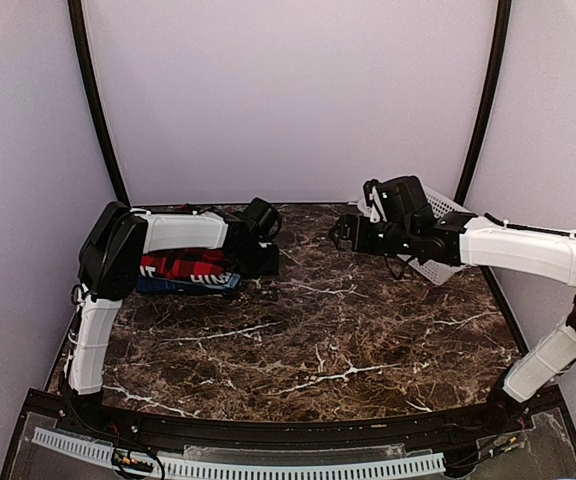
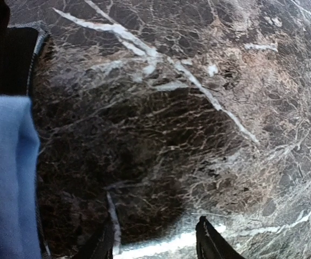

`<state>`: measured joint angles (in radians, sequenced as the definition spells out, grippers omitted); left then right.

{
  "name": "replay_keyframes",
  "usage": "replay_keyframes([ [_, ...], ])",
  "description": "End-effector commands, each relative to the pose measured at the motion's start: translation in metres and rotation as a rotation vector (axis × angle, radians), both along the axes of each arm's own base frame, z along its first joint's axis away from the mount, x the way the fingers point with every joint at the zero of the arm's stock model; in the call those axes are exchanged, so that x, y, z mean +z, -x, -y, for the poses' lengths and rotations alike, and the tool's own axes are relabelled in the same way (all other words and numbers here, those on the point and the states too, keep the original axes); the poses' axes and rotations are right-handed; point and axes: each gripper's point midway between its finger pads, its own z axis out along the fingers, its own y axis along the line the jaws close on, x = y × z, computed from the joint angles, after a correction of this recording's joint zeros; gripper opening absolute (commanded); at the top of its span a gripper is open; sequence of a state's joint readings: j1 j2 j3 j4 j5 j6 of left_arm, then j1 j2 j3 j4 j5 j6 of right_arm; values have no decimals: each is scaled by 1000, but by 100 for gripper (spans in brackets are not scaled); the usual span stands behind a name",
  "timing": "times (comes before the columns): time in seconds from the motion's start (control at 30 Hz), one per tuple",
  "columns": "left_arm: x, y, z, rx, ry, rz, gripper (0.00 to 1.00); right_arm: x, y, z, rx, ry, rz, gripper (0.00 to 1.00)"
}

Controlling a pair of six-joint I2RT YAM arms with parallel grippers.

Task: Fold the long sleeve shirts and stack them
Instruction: Move the square-folded shirt to the corner of the board.

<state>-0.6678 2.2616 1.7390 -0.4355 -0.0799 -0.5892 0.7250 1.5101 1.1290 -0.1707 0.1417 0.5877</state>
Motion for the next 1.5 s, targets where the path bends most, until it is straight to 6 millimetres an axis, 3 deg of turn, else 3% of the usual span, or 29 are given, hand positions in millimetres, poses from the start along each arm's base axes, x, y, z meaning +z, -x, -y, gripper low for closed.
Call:
replay_keyframes([
  [0.0, 0, -8, -42, 103, -105, -7, 51, 7, 2, 13, -30, -2, 36, 95],
  [0.13, -6, -14, -76, 148, -144, -27, 51, 4, 6, 18, -34, 4, 33, 95],
  [0.23, 1, -22, -102, 170, -145, -16, 50, 3, 8, 21, -40, 11, 37, 96],
  [0.47, 0, -23, -171, 231, -187, -27, 50, -3, 8, 26, -45, 33, 33, 96],
  [0.6, 1, -22, -199, 251, -183, -28, 49, -5, 9, 28, -45, 45, 33, 96],
  [0.8, 7, -25, -226, 276, -167, -23, 49, -5, 10, 36, -55, 55, 36, 97],
  [0.93, 17, -31, -223, 248, -133, -5, 49, -3, 11, 43, -64, 65, 41, 97],
  [1.1, 43, -38, -195, 162, -36, 42, 50, 4, 13, 50, -73, 71, 65, 98],
  [1.27, 99, -35, -149, 39, 86, 152, 57, 24, 16, 64, -97, 90, 128, 99],
  [1.47, 170, -4, -93, -113, 197, 288, 69, 56, 26, 81, -124, 72, 231, 99],
])
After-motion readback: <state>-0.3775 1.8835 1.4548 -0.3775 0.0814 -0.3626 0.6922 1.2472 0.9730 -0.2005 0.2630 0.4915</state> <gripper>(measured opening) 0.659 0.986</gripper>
